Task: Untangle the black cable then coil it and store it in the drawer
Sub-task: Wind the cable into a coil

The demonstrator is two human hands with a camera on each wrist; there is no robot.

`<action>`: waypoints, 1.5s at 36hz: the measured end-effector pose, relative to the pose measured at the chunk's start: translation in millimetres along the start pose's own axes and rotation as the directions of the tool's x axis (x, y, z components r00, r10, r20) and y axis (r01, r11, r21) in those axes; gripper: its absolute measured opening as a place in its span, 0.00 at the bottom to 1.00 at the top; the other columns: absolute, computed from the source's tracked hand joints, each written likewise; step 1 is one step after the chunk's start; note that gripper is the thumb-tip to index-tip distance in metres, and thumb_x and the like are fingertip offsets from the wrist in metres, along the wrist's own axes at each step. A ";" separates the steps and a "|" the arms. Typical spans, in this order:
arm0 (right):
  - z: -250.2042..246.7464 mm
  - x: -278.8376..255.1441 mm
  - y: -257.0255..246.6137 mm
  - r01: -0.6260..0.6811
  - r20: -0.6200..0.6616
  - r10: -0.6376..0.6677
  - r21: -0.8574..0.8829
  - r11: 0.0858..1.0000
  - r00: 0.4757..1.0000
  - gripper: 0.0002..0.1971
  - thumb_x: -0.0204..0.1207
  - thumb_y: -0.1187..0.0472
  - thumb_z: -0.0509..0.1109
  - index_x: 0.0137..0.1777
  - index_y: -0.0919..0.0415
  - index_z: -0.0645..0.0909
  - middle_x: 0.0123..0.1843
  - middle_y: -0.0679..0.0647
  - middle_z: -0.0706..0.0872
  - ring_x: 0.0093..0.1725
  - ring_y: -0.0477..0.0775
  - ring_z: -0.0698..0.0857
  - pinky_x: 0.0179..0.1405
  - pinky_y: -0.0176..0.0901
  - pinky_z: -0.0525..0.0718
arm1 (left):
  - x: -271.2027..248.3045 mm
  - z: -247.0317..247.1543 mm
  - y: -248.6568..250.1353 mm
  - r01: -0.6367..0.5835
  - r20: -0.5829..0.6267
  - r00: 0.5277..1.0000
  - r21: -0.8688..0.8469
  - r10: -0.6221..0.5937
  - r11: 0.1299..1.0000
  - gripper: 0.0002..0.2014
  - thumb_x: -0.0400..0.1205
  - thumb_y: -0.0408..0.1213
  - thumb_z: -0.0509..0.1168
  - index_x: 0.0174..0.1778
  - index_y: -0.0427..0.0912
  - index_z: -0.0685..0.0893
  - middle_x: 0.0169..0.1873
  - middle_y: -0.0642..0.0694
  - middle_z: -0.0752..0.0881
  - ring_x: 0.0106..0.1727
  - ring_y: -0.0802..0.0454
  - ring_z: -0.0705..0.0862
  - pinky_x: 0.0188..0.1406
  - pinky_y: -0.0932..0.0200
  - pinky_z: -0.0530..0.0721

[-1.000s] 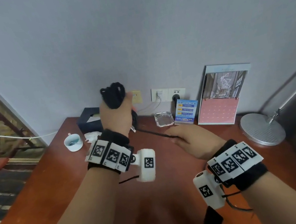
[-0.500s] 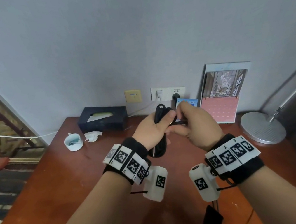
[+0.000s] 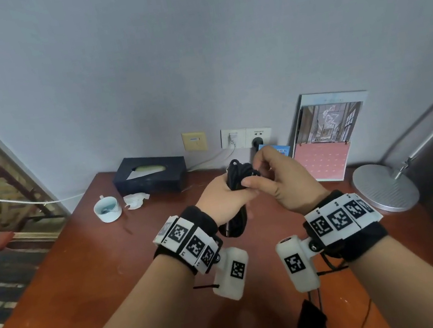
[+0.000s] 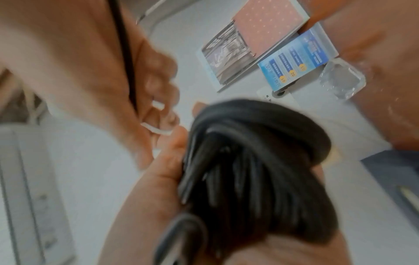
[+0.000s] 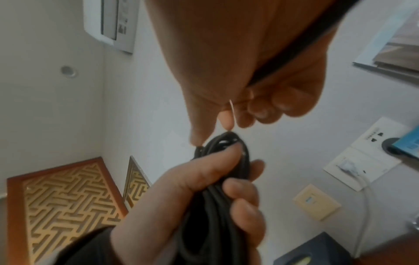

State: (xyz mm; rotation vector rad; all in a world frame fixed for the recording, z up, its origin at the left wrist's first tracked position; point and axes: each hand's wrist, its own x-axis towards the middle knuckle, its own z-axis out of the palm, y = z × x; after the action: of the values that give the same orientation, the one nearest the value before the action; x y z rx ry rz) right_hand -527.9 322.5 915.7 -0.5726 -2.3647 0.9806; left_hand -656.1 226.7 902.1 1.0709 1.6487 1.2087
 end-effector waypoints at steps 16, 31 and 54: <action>8.3 -14.7 17.0 -0.058 -0.069 0.044 -0.209 0.976 0.997 0.14 0.83 0.60 0.61 0.36 0.44 0.70 0.25 0.45 0.74 0.28 0.41 0.75 0.31 0.42 0.70 | -11.6 -16.4 -8.5 0.182 -0.023 0.972 -0.557 -0.234 0.810 0.11 0.82 0.34 0.68 0.57 0.31 0.83 0.28 0.44 0.79 0.25 0.48 0.82 0.22 0.62 0.80; 17.5 -18.0 3.1 -0.051 -0.037 0.045 -0.179 0.983 0.998 0.13 0.83 0.61 0.61 0.36 0.51 0.71 0.27 0.47 0.74 0.29 0.46 0.72 0.32 0.45 0.69 | -15.2 13.2 -4.6 0.042 -0.164 0.969 -0.634 -0.187 0.772 0.03 0.78 0.30 0.71 0.43 0.42 0.89 0.25 0.51 0.83 0.29 0.54 0.81 0.35 0.58 0.79; 19.2 -29.7 -0.8 -0.230 0.112 0.291 -0.375 0.898 0.950 0.16 0.76 0.63 0.66 0.64 0.57 0.73 0.60 0.53 0.77 0.59 0.54 0.79 0.60 0.48 0.77 | -8.6 -10.7 13.6 -0.170 -0.347 0.895 -0.848 -0.282 0.502 0.07 0.79 0.36 0.71 0.43 0.36 0.82 0.35 0.42 0.84 0.31 0.50 0.87 0.32 0.55 0.87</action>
State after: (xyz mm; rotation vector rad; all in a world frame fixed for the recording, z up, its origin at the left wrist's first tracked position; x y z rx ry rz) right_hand -516.5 295.5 895.9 -1.0060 -2.6892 0.7270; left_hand -661.1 218.1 918.6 0.0567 1.0389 2.0292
